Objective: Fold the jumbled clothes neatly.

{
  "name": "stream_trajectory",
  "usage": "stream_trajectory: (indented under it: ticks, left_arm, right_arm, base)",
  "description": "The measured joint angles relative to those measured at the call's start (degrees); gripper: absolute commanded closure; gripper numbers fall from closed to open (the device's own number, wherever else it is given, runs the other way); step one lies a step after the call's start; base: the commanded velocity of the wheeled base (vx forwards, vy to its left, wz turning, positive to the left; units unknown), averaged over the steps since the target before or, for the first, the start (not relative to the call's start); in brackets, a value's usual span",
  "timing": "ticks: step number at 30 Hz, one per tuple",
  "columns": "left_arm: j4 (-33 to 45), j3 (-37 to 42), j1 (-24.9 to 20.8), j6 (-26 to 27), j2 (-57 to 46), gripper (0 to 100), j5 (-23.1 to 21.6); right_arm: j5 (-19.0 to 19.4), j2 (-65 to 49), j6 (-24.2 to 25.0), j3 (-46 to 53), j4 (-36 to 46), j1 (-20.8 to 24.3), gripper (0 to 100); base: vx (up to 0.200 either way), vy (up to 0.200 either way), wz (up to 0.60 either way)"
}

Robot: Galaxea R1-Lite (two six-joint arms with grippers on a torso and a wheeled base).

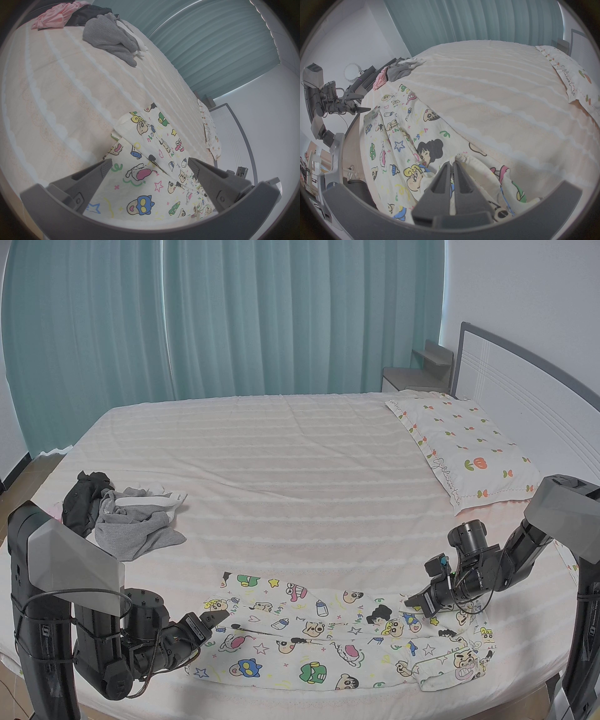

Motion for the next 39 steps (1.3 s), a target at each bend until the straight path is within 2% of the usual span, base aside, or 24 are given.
stream_trajectory:
  ticks: [14,15,28,39]
  left_arm:
    - [0.0,0.0,0.0,0.0,0.0,0,0.0]
    - [0.0,0.0,0.0,0.0,0.1,0,0.0]
    - [0.0,0.0,0.0,0.0,0.1,0,0.0]
    - [0.0,0.0,0.0,0.0,0.1,0,0.0]
  right_arm:
    - [-0.3,0.5,0.7,-1.6,-2.7,1.6,100]
    - [-0.3,0.6,0.7,-1.6,-2.7,1.6,0]
    - [-0.2,-0.3,2.4,0.5,-7.0,0.5,0]
    - [0.1,-6.7,11.4,12.7,-14.3,-1.7,0]
  base:
    - [0.0,0.0,0.0]
    - [0.0,0.0,0.0]
    - [0.0,0.0,0.0]
    - [0.0,0.0,0.0]
